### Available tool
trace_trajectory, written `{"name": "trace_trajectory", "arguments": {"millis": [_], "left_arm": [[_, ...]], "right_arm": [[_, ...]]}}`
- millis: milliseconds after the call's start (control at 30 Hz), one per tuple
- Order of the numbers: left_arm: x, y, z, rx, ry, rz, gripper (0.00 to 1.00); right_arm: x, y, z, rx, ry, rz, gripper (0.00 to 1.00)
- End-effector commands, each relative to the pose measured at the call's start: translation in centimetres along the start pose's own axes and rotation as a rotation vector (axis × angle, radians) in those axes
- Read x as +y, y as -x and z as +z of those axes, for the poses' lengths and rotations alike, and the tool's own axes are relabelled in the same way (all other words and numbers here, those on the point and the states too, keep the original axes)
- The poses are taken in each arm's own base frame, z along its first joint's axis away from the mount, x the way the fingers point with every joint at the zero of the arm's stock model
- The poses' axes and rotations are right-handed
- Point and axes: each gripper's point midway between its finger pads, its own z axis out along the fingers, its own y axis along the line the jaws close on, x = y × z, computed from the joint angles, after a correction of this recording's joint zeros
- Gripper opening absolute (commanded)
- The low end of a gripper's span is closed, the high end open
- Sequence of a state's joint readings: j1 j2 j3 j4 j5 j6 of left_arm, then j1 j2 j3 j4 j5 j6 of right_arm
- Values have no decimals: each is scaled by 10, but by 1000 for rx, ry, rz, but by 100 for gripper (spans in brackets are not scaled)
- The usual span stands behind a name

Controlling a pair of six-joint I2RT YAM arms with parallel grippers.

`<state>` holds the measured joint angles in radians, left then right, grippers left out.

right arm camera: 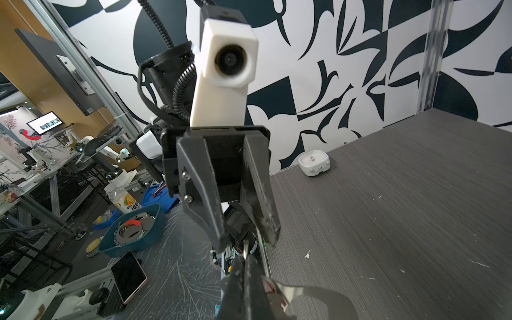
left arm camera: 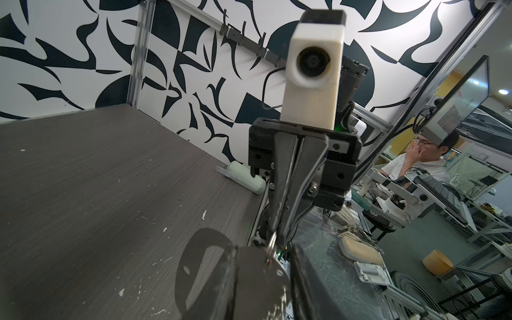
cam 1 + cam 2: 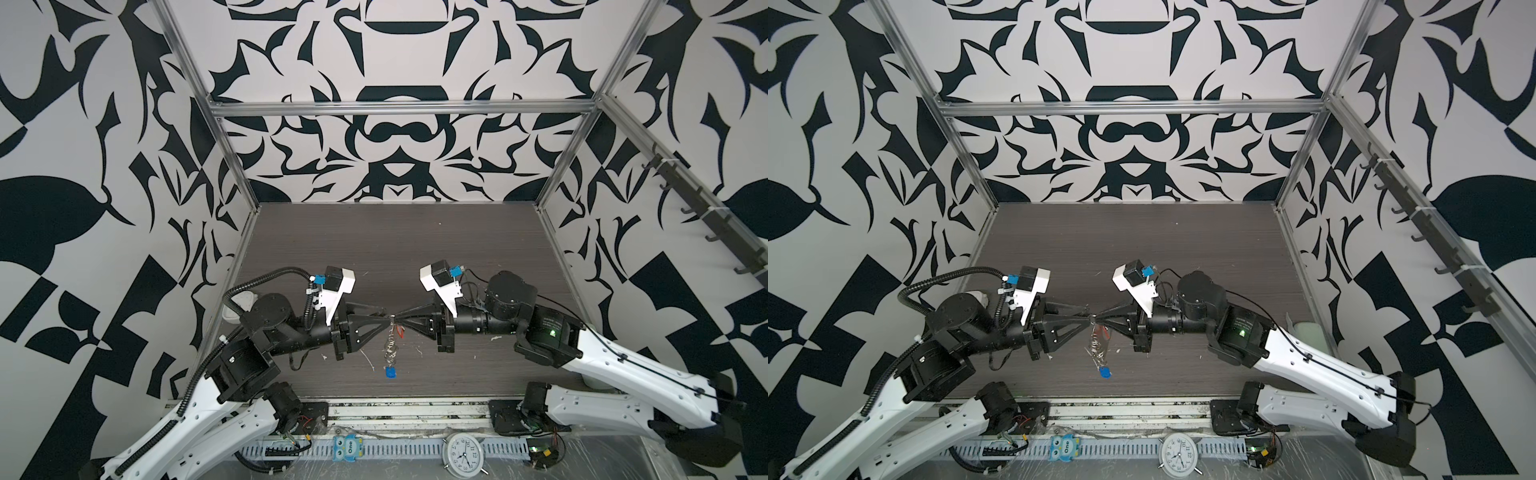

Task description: Remove the keys from the keyring

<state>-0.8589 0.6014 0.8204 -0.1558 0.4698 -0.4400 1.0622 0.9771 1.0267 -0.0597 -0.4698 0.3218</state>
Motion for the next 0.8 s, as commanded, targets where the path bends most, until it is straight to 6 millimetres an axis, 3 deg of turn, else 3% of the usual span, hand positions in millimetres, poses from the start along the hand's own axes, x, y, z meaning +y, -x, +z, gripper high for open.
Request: {"name": "trace_trajectory", "arguments": {"millis": [0,200,433,533,633,767], "left_arm": [[-6,4,-1,10,-15,19,35],[-10,6,0,11,-33,26,25],[-11,6,3,14,-52,24,24],[-12,6,5,16,-60,22,16],[-10,6,6,16,-57,17,1],[-10,9,1,-27,-52,34,0]], "right_arm": [[19,29,-8,-72,49,-66,0],[18,27,-8,-69,43,-63,0],[17,28,-7,-70,38,-63,0],[16,28,-7,-70,36,-63,0],[16,28,-6,-73,35,-60,0],[15,30,-7,-89,33,-59,0]]}}
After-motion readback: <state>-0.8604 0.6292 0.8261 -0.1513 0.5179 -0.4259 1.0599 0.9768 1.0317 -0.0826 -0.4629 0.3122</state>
